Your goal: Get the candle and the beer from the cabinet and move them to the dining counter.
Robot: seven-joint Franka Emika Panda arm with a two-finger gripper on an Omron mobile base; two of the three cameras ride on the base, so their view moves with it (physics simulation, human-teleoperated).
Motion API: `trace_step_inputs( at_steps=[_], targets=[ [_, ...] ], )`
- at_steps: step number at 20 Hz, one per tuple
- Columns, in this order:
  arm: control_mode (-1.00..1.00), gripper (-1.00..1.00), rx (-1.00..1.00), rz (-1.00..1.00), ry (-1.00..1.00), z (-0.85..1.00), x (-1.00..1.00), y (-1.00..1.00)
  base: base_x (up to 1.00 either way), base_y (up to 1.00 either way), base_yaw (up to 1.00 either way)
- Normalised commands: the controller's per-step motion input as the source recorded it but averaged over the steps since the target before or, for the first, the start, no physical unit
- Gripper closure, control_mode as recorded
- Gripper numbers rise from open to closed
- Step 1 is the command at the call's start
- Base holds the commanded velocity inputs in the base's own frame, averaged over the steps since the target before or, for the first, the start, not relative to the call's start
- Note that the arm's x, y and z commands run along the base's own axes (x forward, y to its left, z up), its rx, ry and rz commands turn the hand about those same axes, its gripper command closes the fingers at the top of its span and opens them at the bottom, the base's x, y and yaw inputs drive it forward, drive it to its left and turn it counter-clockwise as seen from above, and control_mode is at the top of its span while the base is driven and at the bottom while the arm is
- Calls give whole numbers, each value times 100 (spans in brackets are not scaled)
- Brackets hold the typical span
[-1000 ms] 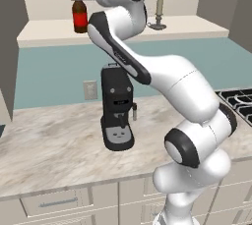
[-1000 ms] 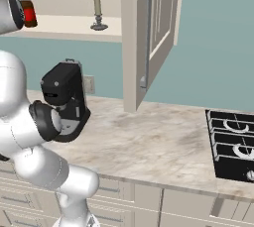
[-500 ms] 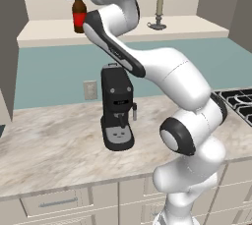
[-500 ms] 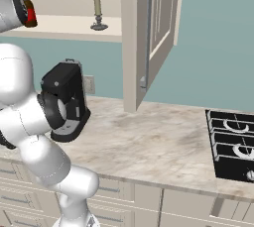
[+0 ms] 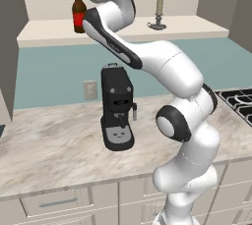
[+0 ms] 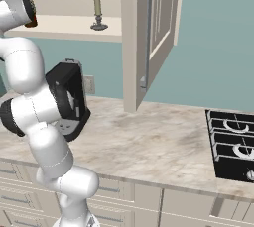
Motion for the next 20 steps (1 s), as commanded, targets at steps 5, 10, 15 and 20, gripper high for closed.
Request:
trace_step_inputs(
  at_steps=[5,10,15,20],
  targets=[
    [-100,-100,0,0,3,0,7,19,0,0,0],
    [-100,-100,0,0,2,0,9,12,0,0,0],
    [-100,-100,0,0,0,0,16,1,0,0,0],
    [-100,-100,0,0,2,0,15,1,0,0,0]
  ],
)
